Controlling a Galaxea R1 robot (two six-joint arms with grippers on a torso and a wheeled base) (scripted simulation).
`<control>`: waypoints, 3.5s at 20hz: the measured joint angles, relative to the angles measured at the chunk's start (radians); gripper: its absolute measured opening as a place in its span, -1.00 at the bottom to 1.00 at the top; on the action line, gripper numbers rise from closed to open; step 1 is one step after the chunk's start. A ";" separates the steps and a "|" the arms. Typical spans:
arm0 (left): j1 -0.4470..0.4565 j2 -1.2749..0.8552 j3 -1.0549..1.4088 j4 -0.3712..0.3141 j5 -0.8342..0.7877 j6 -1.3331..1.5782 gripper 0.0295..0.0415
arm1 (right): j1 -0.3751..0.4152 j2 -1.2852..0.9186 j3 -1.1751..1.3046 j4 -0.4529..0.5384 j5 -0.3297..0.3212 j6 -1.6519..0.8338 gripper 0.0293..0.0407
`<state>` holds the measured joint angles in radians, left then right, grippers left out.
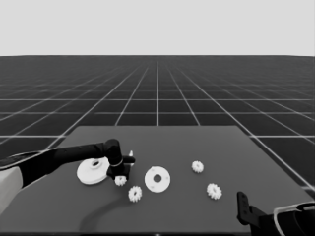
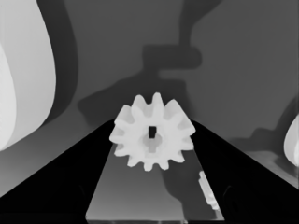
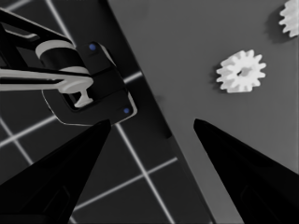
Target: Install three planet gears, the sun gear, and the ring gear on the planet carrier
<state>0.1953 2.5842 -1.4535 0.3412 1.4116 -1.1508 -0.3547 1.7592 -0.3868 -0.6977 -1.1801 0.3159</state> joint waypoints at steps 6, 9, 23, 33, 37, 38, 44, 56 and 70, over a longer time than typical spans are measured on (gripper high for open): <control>-0.111 -0.056 0.153 -0.125 0.094 -0.072 -0.72 | 0.000 0.000 0.000 0.000 0.000 0.000 0.61; -0.362 -0.068 0.194 -0.331 0.157 -0.095 -0.72 | 0.000 0.000 0.000 0.000 0.000 0.000 0.61; -0.422 0.341 0.110 -0.390 0.158 -0.421 -0.72 | 0.000 0.000 0.000 0.000 0.000 0.000 0.61; -0.016 0.369 -0.022 0.015 0.127 -0.328 -0.72 | 0.000 0.000 0.000 0.000 0.000 0.000 0.61; -0.011 0.370 -0.027 0.019 0.125 -0.325 0.27 | 0.000 0.000 0.000 0.000 0.000 0.000 0.61; -0.011 0.370 -0.027 0.020 0.125 -0.325 0.42 | 0.000 0.000 0.000 0.000 0.000 0.000 0.61; -0.011 0.370 -0.028 0.020 0.125 -0.324 0.49 | 0.000 0.000 0.000 0.000 0.000 0.000 0.61; -0.422 0.251 0.235 -0.389 0.157 -0.453 0.49 | 0.000 0.000 0.000 0.000 0.000 0.000 0.61; 0.040 0.122 0.251 0.073 0.135 -0.353 0.49 | 0.000 0.000 0.000 0.000 0.000 0.000 0.61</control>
<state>0.2358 2.7059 -1.2023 0.4142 1.5465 -1.5041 -0.3547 1.7592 -0.3868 -0.6977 -1.1801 0.3159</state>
